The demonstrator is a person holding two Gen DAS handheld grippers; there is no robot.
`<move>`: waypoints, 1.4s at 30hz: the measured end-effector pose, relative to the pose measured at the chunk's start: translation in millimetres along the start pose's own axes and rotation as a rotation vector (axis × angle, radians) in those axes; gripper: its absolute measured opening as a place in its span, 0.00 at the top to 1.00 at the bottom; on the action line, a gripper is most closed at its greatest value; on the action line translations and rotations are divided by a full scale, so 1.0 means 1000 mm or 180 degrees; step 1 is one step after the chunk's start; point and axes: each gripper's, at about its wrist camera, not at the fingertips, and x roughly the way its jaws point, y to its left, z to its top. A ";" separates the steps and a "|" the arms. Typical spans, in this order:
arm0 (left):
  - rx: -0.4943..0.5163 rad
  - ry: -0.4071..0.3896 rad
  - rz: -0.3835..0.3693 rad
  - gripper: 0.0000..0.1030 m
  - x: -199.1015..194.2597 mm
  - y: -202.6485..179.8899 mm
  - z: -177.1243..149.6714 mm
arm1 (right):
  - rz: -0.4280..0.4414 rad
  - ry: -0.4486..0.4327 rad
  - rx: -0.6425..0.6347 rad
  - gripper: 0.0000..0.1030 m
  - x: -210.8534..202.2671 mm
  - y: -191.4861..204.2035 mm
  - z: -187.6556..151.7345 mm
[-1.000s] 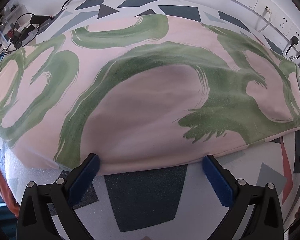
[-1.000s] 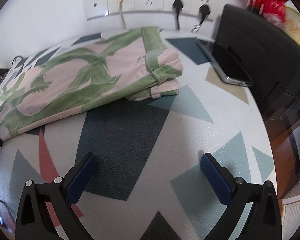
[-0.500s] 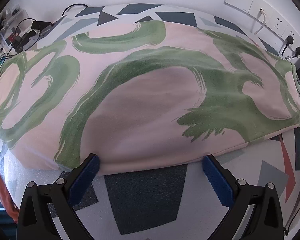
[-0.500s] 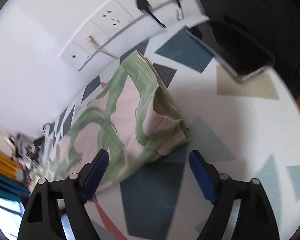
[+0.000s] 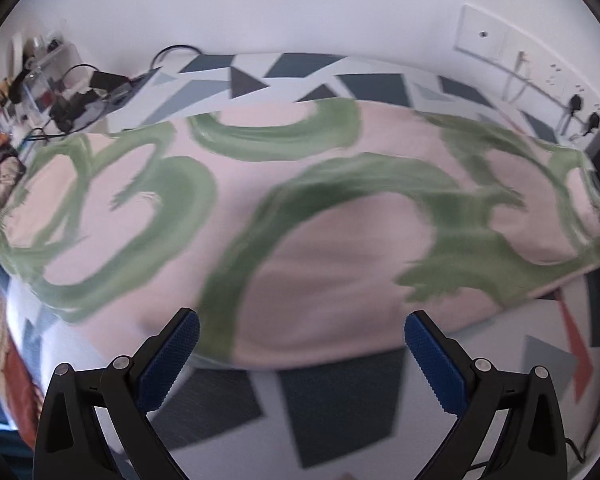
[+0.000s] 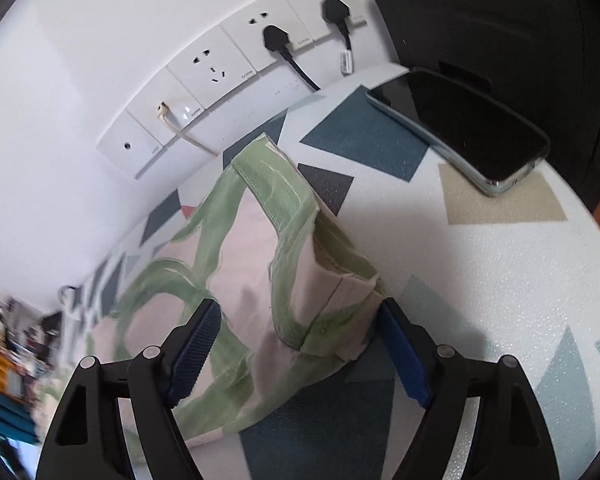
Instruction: Fold clothes
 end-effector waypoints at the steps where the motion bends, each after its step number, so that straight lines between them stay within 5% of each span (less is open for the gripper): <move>1: -0.0002 -0.0023 0.0017 0.00 -0.003 0.001 0.000 | -0.0068 -0.0029 0.0020 0.47 -0.001 -0.003 0.000; 2: -0.0027 -0.0044 0.0035 0.00 -0.004 0.004 0.002 | -0.0127 -0.0055 0.0058 0.62 -0.001 -0.006 0.000; 5: -0.0185 -0.0062 0.0072 0.00 0.002 0.015 0.010 | 0.0007 -0.0007 0.0221 0.79 -0.001 -0.017 0.003; 12: -0.0003 0.0113 0.0125 0.00 0.025 0.008 0.023 | 0.0209 -0.0087 0.0273 0.84 -0.019 -0.022 0.012; 27: 0.0599 0.0349 -0.0329 0.00 0.033 -0.065 0.026 | -0.0026 -0.0237 0.0532 0.84 -0.084 -0.092 0.005; 30: 0.0548 0.0396 -0.0377 0.00 0.036 -0.063 0.028 | 0.0347 -0.0159 0.0768 0.80 -0.089 -0.111 0.000; 34: 0.0505 0.0396 -0.0382 0.00 0.036 -0.060 0.028 | 0.0593 -0.0202 0.1368 0.38 -0.097 -0.139 -0.010; 38: 0.0466 0.0422 -0.0360 0.00 0.035 -0.059 0.029 | 0.0785 -0.0225 0.1888 0.38 -0.105 -0.164 -0.022; 42: 0.0458 0.0416 -0.0363 0.00 0.035 -0.057 0.029 | 0.0563 -0.0104 0.1669 0.38 -0.103 -0.154 -0.032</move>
